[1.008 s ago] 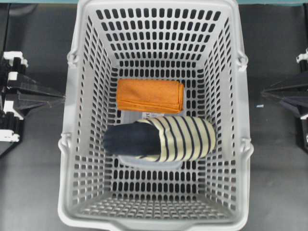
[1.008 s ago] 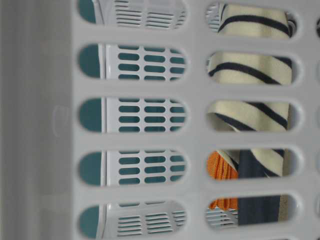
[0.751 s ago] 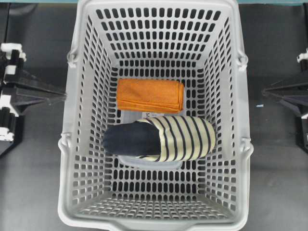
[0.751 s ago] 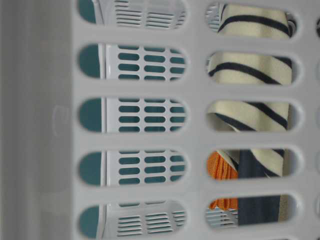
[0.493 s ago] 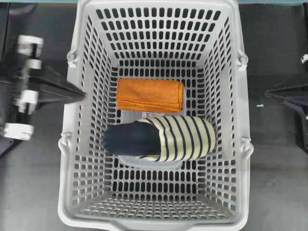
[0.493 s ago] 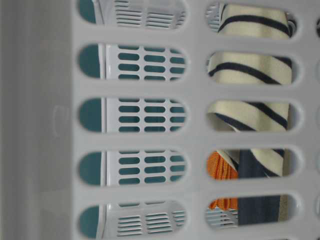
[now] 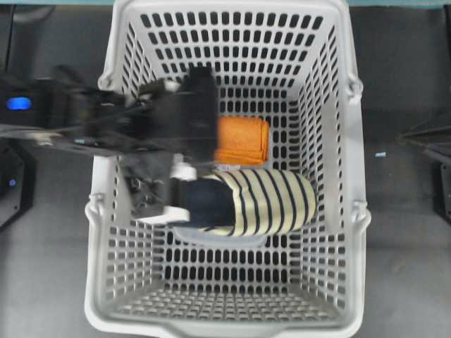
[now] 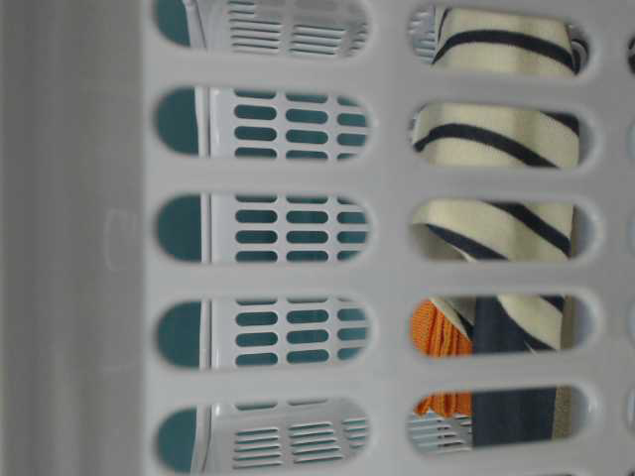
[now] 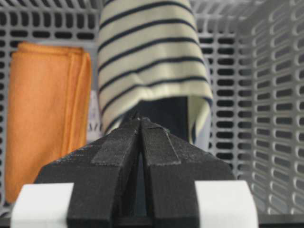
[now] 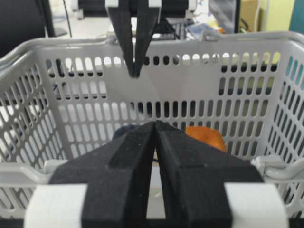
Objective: Pick up the slipper from the shopping basket with the left arm.
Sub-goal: 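Move the left gripper over the basket and lower it onto the striped slipper, then close the left gripper on the slipper's striped upper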
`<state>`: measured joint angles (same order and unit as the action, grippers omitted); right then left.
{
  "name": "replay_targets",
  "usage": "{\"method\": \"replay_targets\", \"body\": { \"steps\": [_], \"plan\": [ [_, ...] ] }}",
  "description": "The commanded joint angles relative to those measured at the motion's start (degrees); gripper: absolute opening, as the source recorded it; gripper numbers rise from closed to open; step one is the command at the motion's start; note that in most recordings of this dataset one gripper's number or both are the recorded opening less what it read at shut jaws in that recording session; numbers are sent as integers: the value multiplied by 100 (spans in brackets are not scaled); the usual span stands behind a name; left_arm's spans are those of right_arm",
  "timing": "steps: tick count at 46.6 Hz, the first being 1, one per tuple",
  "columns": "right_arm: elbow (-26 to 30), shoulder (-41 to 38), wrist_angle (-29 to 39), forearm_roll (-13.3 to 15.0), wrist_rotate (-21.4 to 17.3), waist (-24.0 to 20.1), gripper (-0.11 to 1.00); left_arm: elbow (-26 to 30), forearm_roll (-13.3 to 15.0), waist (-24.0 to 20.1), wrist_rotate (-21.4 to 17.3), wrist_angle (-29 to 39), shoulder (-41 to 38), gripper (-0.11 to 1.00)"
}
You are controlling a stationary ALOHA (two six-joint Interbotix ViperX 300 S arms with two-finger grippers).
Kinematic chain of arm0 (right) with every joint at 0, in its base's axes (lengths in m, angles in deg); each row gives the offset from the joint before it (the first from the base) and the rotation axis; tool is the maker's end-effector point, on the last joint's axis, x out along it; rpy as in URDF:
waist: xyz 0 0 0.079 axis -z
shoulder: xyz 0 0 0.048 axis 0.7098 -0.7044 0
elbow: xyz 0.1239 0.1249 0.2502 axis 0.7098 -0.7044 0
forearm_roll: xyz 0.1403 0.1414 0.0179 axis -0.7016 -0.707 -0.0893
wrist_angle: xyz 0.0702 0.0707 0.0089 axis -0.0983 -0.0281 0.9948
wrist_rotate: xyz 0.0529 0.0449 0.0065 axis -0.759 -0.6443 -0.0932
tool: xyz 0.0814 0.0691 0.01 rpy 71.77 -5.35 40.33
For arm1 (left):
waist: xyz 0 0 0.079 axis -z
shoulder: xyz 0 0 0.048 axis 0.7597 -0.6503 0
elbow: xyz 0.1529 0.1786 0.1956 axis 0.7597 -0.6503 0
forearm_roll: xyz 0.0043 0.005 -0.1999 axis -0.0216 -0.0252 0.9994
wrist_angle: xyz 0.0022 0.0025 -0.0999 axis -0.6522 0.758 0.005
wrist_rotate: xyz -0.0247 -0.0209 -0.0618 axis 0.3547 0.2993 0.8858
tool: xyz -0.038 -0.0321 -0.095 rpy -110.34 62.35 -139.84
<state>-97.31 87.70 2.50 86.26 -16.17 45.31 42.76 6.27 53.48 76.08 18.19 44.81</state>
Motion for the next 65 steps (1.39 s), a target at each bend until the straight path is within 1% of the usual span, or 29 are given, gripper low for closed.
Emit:
{"method": "replay_targets", "body": {
  "steps": [1,9,18,20,21,23,29,33,35,37,39,44,49,52,65],
  "plan": [
    [18,-9,-18,-18,-9,18,0,615,-9,35,-9,334,-360,0],
    [-18,18,-18,-18,-9,18,0,1107,-18,79,-62,738,-914,0],
    [-26,26,-105,-18,0,9,0,1266,-18,141,-299,747,-1204,1],
    [-35,26,-97,-18,-9,9,0,1274,-18,141,-316,747,-1257,2],
    [-35,26,-97,-18,-9,9,0,1283,-9,141,-316,747,-1283,5],
    [-35,26,-88,-18,-9,9,0,1283,-18,141,-299,747,-1327,14],
    [-53,26,-88,-18,-9,9,0,1292,-9,185,-316,773,-1450,53],
    [-62,26,-88,-18,-9,9,0,1336,-9,202,-281,782,-1556,76],
    [-70,35,-97,-18,-9,9,0,1362,-9,202,-264,773,-1608,85],
    [-70,26,-114,-18,0,9,0,1415,-9,220,-255,773,-1679,90],
    [-70,35,-114,-18,0,9,0,1450,-9,237,-246,782,-1731,91],
    [-70,35,-105,-18,-9,18,0,1512,-9,281,-185,773,-1898,91],
    [-79,35,-97,-18,-9,9,0,1521,-9,308,-35,782,-2065,91],
    [-88,35,-88,-18,-9,9,0,1450,-9,290,79,782,-2171,91],
    [-114,35,-88,-18,-9,9,0,1099,-9,255,132,747,-2303,90]
  ]
}}
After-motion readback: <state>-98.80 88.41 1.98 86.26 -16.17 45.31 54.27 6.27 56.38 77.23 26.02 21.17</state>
